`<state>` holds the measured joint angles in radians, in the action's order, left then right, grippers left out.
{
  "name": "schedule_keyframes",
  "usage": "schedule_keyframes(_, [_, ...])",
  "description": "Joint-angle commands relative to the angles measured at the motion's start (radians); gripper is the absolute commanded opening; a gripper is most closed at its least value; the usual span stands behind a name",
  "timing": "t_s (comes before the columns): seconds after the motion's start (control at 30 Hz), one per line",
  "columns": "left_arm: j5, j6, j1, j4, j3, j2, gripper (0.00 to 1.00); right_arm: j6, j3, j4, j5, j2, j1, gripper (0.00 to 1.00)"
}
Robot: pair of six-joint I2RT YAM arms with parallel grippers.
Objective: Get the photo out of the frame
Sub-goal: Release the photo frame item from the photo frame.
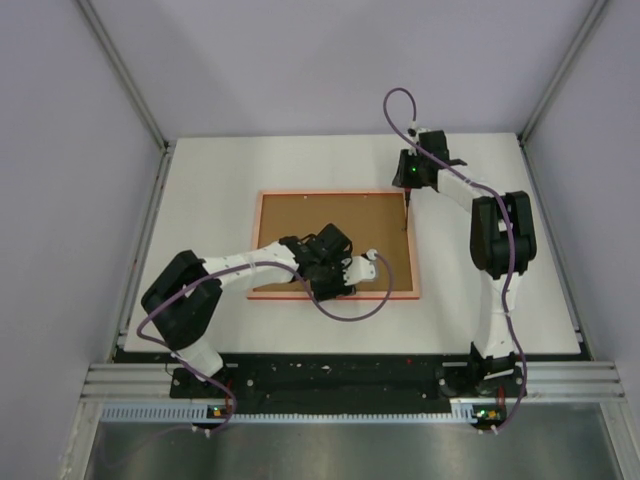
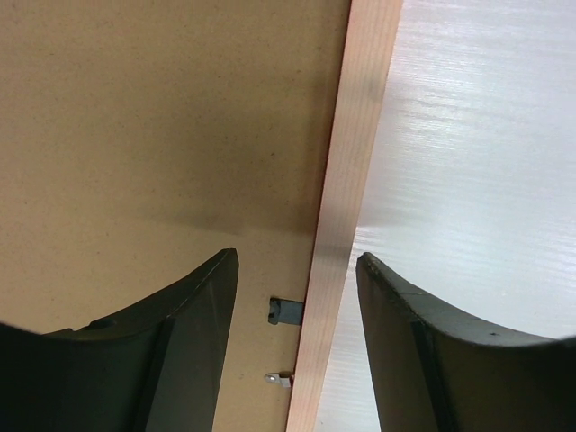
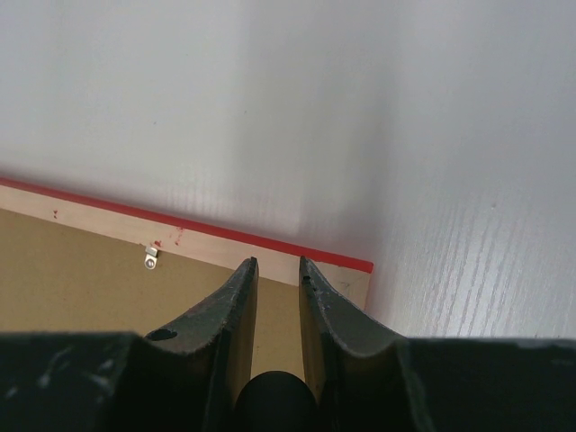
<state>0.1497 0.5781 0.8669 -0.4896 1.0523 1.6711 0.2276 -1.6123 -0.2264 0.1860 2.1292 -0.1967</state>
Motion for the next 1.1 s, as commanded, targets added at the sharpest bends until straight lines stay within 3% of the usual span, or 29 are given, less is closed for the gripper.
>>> schedule_keyframes(0.0, [0.054,0.0,0.007,0.016,-0.014,-0.025,0.61,-0.005,-0.055,0.012,0.012,-0.052,0.008,0.0])
schedule_keyframes(0.47, [-0.041,-0.024,0.024,0.059,-0.011,0.064,0.54,0.009,-0.093,0.006,0.013,-0.011,0.003,0.0])
schedule_keyframes(0.6, [-0.05,-0.032,0.024,0.068,-0.009,0.073,0.47,0.009,-0.098,0.004,0.02,0.0,-0.001,0.0])
schedule_keyframes(1.07, [-0.041,-0.043,0.024,0.066,-0.021,0.056,0.46,-0.042,-0.12,0.01,-0.03,0.058,-0.033,0.0])
